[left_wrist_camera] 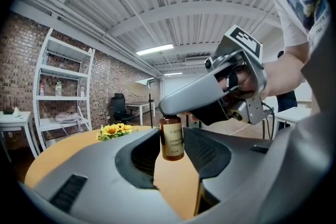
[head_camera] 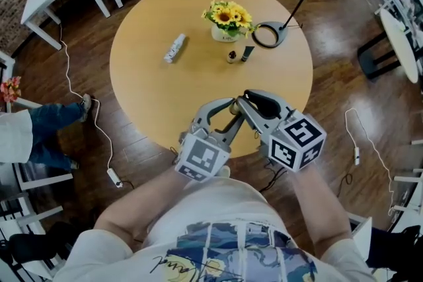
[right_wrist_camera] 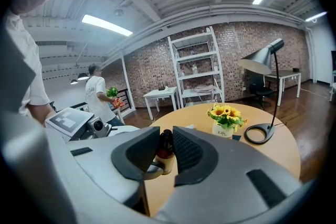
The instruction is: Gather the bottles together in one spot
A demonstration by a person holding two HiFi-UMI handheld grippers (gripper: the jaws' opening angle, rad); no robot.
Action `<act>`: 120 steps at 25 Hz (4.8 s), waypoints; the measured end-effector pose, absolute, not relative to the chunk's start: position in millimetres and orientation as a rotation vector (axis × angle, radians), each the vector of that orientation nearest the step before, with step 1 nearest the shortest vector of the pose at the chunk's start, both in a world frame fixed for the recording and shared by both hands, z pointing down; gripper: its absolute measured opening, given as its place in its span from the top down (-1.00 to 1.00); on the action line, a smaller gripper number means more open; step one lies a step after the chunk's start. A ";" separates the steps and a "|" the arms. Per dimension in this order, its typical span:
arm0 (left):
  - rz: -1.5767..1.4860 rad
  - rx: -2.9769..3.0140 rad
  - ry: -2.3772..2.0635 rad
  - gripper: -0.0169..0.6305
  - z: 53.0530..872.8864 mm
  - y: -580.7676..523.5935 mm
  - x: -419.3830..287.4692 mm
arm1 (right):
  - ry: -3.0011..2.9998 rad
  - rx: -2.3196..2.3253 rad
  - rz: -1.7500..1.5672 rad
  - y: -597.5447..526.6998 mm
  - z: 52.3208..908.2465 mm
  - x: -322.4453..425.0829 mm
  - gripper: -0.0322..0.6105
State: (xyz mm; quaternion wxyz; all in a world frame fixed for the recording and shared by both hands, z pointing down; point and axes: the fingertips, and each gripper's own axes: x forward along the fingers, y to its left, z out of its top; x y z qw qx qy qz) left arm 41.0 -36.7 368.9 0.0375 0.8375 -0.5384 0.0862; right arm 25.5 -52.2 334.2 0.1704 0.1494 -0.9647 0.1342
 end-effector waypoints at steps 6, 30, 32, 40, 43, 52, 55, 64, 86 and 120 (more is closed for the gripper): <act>0.362 2.510 -1.552 0.51 396.8 -31.1 24.6 | -2.717 0.515 0.353 -88.8 342.9 35.3 0.66; 0.484 2.177 -1.439 0.51 473.3 22.2 -63.3 | -2.585 0.881 0.269 -287.7 465.8 76.9 0.66; 0.482 2.166 -1.440 0.51 479.5 19.1 -68.0 | -2.578 0.900 0.268 -303.4 481.8 74.0 0.66; 0.490 2.122 -1.422 0.51 498.8 16.6 -76.1 | -2.547 0.903 0.233 -340.5 540.1 47.9 0.66; 0.497 2.107 -1.410 0.51 505.8 17.5 -74.7 | -2.528 0.920 0.251 -353.7 560.8 45.2 0.66; 0.506 2.082 -1.396 0.51 516.4 13.3 -75.8 | -2.511 0.965 0.284 -372.9 588.5 47.0 0.66; 0.500 2.080 -1.391 0.51 518.0 11.9 -73.4 | -2.519 0.973 0.280 -371.4 590.7 46.7 0.66; 0.501 2.082 -1.368 0.51 522.7 9.9 -64.2 | -2.524 0.995 0.250 -371.2 592.6 50.5 0.58; 0.447 2.205 -1.438 0.51 452.9 3.4 -6.1 | -2.754 0.896 0.292 -136.5 407.2 155.0 0.38; 0.438 2.016 -1.595 0.41 417.4 66.6 -8.3 | -2.775 0.816 0.380 -8.8 369.4 228.4 0.38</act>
